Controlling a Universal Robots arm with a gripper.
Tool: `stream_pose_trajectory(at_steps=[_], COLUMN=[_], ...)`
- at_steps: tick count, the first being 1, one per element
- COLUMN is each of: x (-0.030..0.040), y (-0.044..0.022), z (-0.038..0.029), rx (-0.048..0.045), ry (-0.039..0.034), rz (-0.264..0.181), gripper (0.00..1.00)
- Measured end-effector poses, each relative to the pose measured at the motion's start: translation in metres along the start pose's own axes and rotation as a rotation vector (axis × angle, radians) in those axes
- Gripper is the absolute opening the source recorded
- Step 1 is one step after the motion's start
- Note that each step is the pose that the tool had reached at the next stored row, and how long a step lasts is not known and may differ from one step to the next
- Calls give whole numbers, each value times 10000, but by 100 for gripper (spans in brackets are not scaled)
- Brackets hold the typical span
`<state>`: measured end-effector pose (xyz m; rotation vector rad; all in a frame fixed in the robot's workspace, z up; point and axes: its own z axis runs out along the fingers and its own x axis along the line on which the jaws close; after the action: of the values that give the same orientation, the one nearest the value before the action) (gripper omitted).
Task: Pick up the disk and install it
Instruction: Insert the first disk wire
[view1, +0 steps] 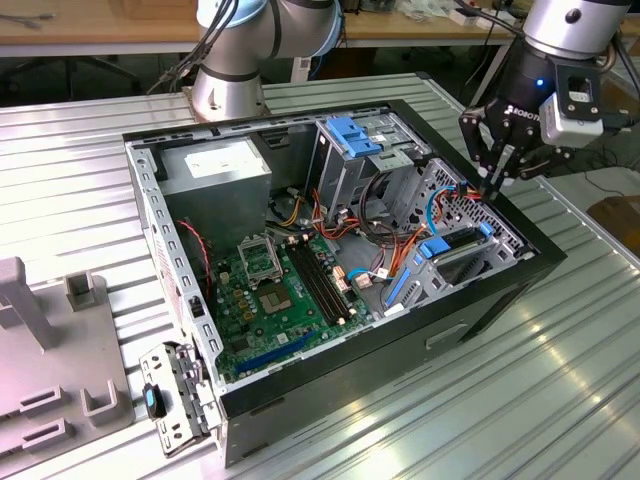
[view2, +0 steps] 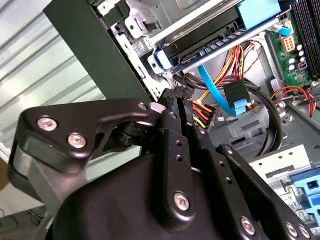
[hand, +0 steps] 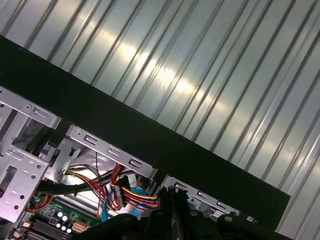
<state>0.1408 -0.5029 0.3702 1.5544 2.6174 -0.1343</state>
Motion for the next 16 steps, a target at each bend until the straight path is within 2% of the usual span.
stream_pose_trajectory(at_steps=[6, 16], x=[-7, 14], y=[-10, -48], z=[21, 26], rx=[63, 79], ry=[-26, -22], rz=[358, 487], gripper=[16, 16])
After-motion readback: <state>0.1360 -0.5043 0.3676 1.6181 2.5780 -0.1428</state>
